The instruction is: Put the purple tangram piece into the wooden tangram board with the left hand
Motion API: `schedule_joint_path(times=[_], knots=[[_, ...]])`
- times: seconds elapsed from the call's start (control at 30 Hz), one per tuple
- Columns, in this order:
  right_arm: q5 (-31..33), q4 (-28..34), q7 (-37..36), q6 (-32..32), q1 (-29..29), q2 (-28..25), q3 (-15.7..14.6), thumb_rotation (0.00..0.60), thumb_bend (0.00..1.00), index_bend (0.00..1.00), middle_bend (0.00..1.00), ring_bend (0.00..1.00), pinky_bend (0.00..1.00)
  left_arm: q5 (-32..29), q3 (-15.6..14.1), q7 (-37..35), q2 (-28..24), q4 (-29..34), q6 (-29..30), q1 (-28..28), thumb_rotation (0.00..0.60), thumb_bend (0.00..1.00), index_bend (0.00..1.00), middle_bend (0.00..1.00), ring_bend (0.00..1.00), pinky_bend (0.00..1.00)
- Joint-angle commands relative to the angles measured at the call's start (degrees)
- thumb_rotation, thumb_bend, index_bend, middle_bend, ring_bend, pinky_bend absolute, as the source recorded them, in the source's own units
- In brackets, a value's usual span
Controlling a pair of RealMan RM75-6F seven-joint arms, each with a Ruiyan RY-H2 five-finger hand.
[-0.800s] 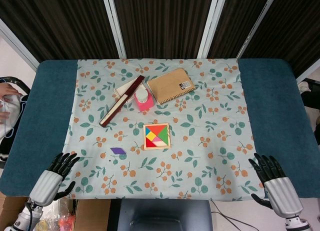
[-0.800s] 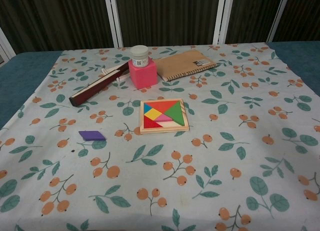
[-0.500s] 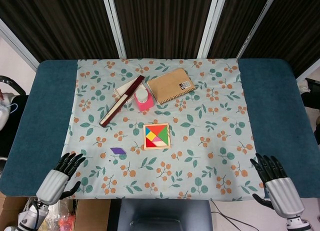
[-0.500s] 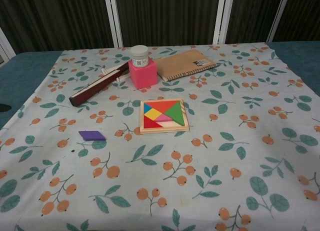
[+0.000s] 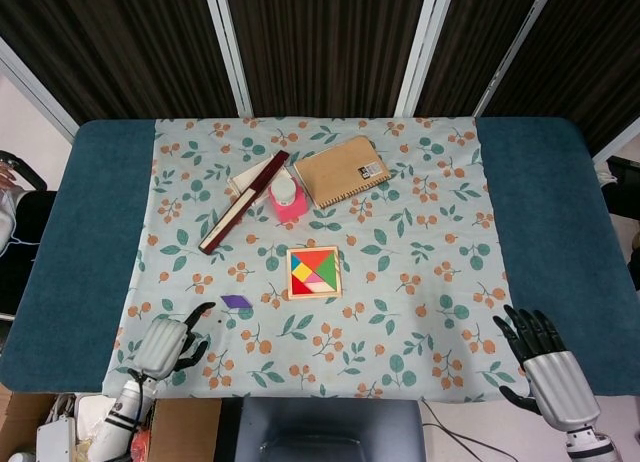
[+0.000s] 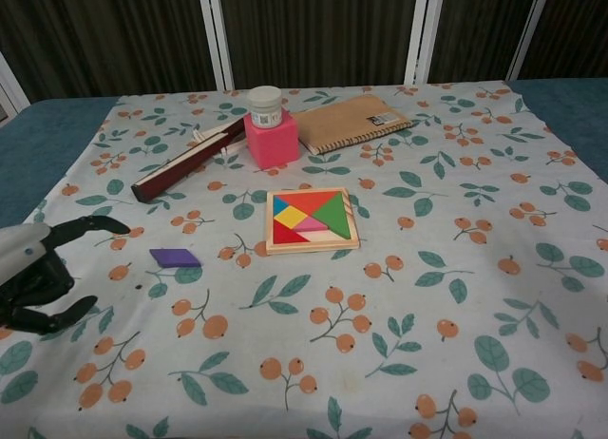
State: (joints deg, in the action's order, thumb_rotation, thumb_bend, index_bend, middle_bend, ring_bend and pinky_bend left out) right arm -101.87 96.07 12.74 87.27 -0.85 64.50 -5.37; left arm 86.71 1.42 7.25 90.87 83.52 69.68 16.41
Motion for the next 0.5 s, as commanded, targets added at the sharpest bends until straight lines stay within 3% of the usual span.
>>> schedule_joint_path(times=[0.03,0.23,0.5], knots=[[0.0,0.0,-0.2,0.1,0.0,-0.1,0.0,0.600,0.12,0.00,0.00,0.00,0.00,-7.3,5.4,6.8,4.3,3.5,-3.1,2.9,0.600,0.40,0.25,1.00,1.00,1.00],[-0.3,0.1,-0.7,0.5,0.0,-0.3,-0.1,0.600,0.12,0.00,0.00,0.00,0.00,-14.0,8.4,11.5,7.0,3.5,-5.5,5.0,0.600,0.39,0.28,1.00,1.00,1.00],[-0.7,-0.2,-1.5,1.0,-0.1,-0.5,-0.2,0.600,0.12,0.00,0.00,0.00,0.00,-22.3,11.1,15.9,12.8,-2.2,-7.6,8.3,0.600,0.37,0.31,1.00,1.00,1.00]])
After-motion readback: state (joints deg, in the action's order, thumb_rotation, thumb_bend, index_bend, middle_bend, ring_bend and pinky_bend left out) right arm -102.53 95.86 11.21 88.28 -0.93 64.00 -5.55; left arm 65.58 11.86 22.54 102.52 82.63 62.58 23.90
